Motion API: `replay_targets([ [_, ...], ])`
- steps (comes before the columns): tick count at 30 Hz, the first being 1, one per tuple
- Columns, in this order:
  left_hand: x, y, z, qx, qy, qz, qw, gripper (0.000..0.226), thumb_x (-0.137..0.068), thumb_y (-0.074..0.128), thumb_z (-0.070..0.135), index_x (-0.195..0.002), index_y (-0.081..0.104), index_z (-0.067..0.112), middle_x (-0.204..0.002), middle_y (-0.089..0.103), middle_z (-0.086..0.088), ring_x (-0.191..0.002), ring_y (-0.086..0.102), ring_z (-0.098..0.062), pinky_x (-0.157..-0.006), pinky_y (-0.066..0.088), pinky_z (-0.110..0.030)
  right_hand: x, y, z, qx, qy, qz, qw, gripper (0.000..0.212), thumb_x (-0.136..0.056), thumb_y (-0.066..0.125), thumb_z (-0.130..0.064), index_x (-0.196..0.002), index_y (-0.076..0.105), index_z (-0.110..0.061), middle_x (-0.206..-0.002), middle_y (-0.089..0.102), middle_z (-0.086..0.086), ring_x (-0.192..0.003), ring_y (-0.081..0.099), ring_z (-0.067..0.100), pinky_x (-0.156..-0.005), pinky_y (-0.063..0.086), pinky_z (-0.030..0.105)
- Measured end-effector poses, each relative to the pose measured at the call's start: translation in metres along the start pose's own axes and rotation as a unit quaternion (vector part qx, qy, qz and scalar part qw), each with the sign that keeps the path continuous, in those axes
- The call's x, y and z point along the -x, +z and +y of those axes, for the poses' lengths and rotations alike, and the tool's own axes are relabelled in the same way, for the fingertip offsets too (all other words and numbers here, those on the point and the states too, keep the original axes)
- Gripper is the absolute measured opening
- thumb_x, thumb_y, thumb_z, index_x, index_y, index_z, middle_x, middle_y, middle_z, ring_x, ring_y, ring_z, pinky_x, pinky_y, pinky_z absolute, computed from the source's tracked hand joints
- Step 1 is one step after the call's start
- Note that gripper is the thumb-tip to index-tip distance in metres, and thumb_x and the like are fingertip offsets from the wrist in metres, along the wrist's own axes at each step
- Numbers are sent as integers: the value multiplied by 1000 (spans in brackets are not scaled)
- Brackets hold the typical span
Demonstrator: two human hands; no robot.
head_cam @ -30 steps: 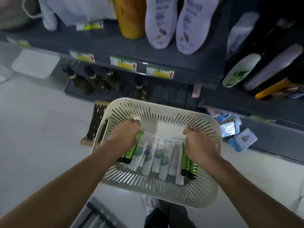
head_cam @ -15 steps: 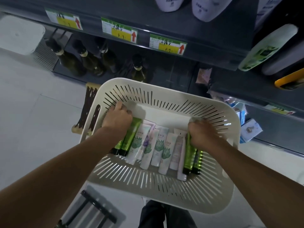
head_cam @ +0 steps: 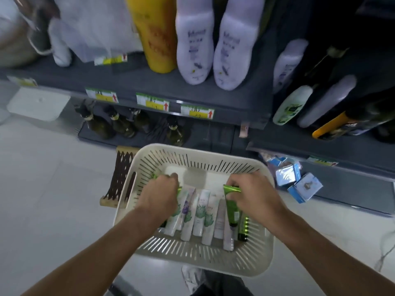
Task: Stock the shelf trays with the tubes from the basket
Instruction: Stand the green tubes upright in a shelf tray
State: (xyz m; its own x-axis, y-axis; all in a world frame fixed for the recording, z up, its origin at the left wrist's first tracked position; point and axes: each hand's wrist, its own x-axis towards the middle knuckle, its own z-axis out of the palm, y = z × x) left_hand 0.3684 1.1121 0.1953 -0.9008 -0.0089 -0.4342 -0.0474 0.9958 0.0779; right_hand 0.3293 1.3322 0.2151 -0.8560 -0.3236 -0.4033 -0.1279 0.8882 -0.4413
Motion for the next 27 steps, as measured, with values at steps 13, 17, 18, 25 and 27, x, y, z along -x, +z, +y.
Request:
replay_targets([
  [13, 61, -254, 128, 27, 184, 225, 957, 17, -83, 58, 17, -90, 42, 18, -88, 61, -8, -75, 60, -37, -58, 44, -39, 114, -256, -28, 103, -54, 214, 970, 6, -83, 66, -22, -81, 61, -24, -80, 61, -8, -71, 56, 13, -68, 48, 32],
  [17, 82, -326, 190, 11, 244, 282, 928, 12, -87, 54, 16, -90, 42, 18, -94, 63, -9, -78, 61, -34, -56, 37, -38, 166, -333, -16, 69, -51, 268, 960, 7, -80, 63, -29, -81, 58, -24, -80, 63, -8, -74, 57, 15, -72, 50, 38],
  [18, 87, -342, 206, 13, 253, 293, 922, 13, -88, 54, 17, -90, 41, 18, -96, 62, -8, -81, 61, -34, -58, 35, -37, 179, -350, -11, 73, -48, 278, 957, 8, -81, 62, -31, -83, 58, -24, -82, 63, -8, -75, 58, 15, -72, 50, 38],
  [25, 120, -423, 325, 58, 318, 337, 885, 4, -90, 54, 26, -91, 52, 23, -90, 61, 3, -80, 59, -24, -68, 52, -44, 271, -449, 53, 132, -61, 359, 922, 16, -86, 65, -41, -94, 61, -29, -91, 67, -13, -83, 62, 14, -69, 48, 34],
  [27, 125, -438, 365, 77, 331, 343, 876, 2, -91, 54, 28, -90, 54, 26, -88, 63, 6, -80, 60, -20, -71, 54, -43, 294, -473, 82, 147, -51, 382, 911, 19, -86, 65, -45, -95, 59, -29, -90, 67, -14, -81, 63, 14, -67, 49, 34],
])
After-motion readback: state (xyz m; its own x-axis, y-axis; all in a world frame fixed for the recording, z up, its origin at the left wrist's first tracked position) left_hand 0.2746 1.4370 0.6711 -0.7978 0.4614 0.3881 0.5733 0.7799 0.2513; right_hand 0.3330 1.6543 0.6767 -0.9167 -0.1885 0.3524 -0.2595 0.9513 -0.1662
